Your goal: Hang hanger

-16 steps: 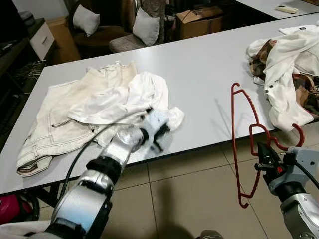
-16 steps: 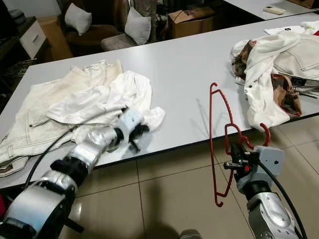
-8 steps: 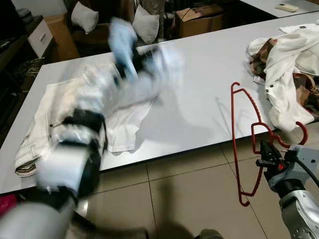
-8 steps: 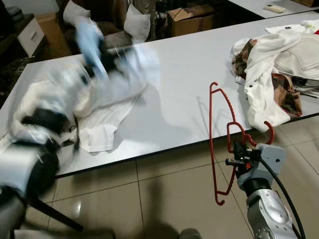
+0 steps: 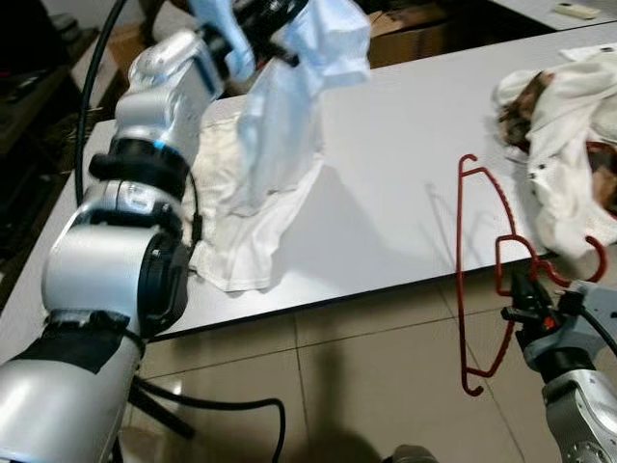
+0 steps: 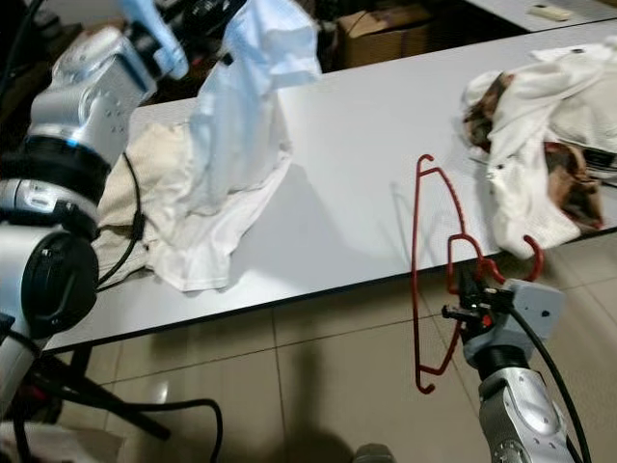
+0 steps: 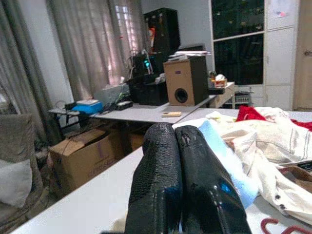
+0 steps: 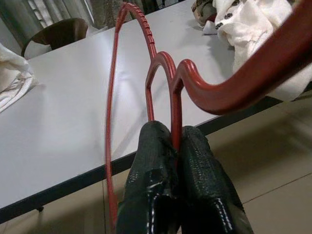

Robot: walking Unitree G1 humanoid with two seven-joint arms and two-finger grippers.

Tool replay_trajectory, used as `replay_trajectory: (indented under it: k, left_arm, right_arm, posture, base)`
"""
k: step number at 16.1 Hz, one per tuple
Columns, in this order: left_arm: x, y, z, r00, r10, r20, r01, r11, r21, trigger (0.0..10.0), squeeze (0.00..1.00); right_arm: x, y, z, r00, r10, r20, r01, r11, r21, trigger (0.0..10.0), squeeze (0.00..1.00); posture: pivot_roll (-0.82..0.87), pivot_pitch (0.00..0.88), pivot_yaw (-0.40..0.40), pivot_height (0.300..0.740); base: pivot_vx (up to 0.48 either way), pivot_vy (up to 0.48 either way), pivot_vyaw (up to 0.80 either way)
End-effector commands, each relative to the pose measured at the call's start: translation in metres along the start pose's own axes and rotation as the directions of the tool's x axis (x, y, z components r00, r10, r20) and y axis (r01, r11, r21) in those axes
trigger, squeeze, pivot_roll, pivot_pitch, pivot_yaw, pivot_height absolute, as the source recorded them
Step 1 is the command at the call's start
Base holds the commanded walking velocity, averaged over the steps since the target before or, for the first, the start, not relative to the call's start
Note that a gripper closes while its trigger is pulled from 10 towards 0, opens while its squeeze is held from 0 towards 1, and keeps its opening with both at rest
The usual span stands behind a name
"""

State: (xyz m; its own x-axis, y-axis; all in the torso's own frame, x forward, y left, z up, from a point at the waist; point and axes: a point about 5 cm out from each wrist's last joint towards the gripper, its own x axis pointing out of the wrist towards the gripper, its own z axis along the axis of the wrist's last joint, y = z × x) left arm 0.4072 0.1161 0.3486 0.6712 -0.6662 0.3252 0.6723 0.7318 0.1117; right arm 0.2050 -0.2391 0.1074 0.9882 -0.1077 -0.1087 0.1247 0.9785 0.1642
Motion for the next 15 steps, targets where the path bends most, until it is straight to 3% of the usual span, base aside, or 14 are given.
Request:
replay_trajectory:
  k: [1, 4, 5, 6, 7, 8, 9, 11, 12, 13, 14, 15]
  left_arm:
    - [0.008, -0.009, -0.001, 0.999, -0.03, -0.021, 0.031, 0.998, 0.045, 0.0, 0.0]
    - [0.022, -0.048, -0.05, 0.978, -0.091, -0.187, 0.118, 0.984, 0.135, 0.0, 0.0]
    - [0.023, -0.072, -0.085, 0.952, -0.108, -0.287, 0.157, 0.976, 0.152, 1.1, 0.0]
    - [0.022, -0.089, -0.11, 0.928, -0.105, -0.356, 0.166, 0.975, 0.145, 10.0, 0.0]
    - [0.017, -0.108, -0.133, 0.887, -0.178, -0.426, 0.241, 0.965, 0.1, 10.0, 0.0]
    - [0.014, -0.116, -0.143, 0.868, -0.204, -0.452, 0.27, 0.959, 0.086, 10.0, 1.0]
    - [0.011, -0.13, -0.154, 0.842, -0.263, -0.471, 0.308, 0.951, 0.019, 10.0, 1.0]
    - [0.011, -0.131, -0.152, 0.837, -0.289, -0.464, 0.329, 0.944, 0.005, 10.0, 1.0]
    - [0.007, -0.135, -0.155, 0.805, -0.346, -0.482, 0.389, 0.921, -0.01, 10.0, 1.0]
    - [0.001, -0.141, -0.162, 0.749, -0.412, -0.519, 0.486, 0.874, 0.007, 10.0, 1.0]
    - [-0.003, -0.143, -0.165, 0.724, -0.435, -0.535, 0.53, 0.848, 0.029, 10.0, 1.0]
    - [-0.005, -0.142, -0.165, 0.724, -0.445, -0.527, 0.545, 0.837, 0.042, 10.0, 1.0]
  right_arm:
    - [0.001, 0.002, -0.007, 1.0, -0.005, -0.026, 0.006, 1.0, 0.011, 10.0, 0.0]
    - [0.002, 0.004, -0.008, 1.0, -0.008, -0.025, 0.009, 1.0, 0.013, 10.0, 0.0]
    - [0.003, 0.005, -0.008, 1.0, -0.007, -0.023, 0.007, 1.0, 0.014, 10.0, 0.0]
    - [0.003, 0.006, -0.009, 1.0, -0.006, -0.022, 0.006, 1.0, 0.015, 10.0, 0.0]
    - [0.003, 0.006, -0.01, 1.0, -0.003, -0.023, 0.004, 1.0, 0.015, 10.0, 0.0]
    - [0.003, 0.007, -0.01, 1.0, -0.002, -0.023, 0.002, 1.0, 0.014, 10.0, 0.0]
    - [0.003, 0.006, -0.009, 1.0, -0.003, -0.02, 0.003, 1.0, 0.009, 10.0, 0.0]
    - [0.002, 0.004, -0.008, 1.0, -0.009, -0.017, 0.009, 1.0, 0.006, 10.0, 0.0]
    - [0.002, 0.003, -0.008, 1.0, -0.009, -0.019, 0.009, 1.0, 0.002, 10.0, 0.0]
    - [0.003, 0.003, -0.008, 1.0, -0.007, -0.02, 0.007, 1.0, -0.001, 10.0, 0.0]
    - [0.004, 0.004, -0.008, 1.0, -0.006, -0.02, 0.006, 1.0, -0.002, 10.0, 0.0]
    - [0.004, 0.005, -0.008, 1.0, -0.003, -0.017, 0.003, 1.0, -0.004, 10.0, 0.0]
  posture:
    - [-0.27, 0.0, 0.2, 0.74]
    - [-0.27, 0.0, 0.204, 0.74]
    - [-0.27, 0.0, 0.204, 0.74]
    - [-0.27, 0.0, 0.202, 0.74]
    - [-0.27, 0.0, 0.202, 0.74]
    - [-0.27, 0.0, 0.202, 0.74]
    - [-0.28, 0.0, 0.209, 0.74]
    - [-0.28, 0.0, 0.205, 0.74]
    - [-0.28, 0.0, 0.205, 0.74]
    - [-0.27, 0.0, 0.202, 0.74]
    - [-0.28, 0.0, 0.201, 0.74]
    - [-0.28, 0.0, 0.201, 0.74]
  base:
    - [0.0, 0.0, 0.0]
    - [0.0, 0.0, 0.0]
    - [0.0, 0.0, 0.0]
    - [0.0, 0.0, 0.0]
    - [0.0, 0.0, 0.0]
    - [0.0, 0.0, 0.0]
    - [0.0, 0.0, 0.0]
    - [0.0, 0.0, 0.0]
    - [0.0, 0.0, 0.0]
    - [0.0, 0.0, 0.0]
    - [0.0, 0.0, 0.0]
    - [0.0, 0.0, 0.0]
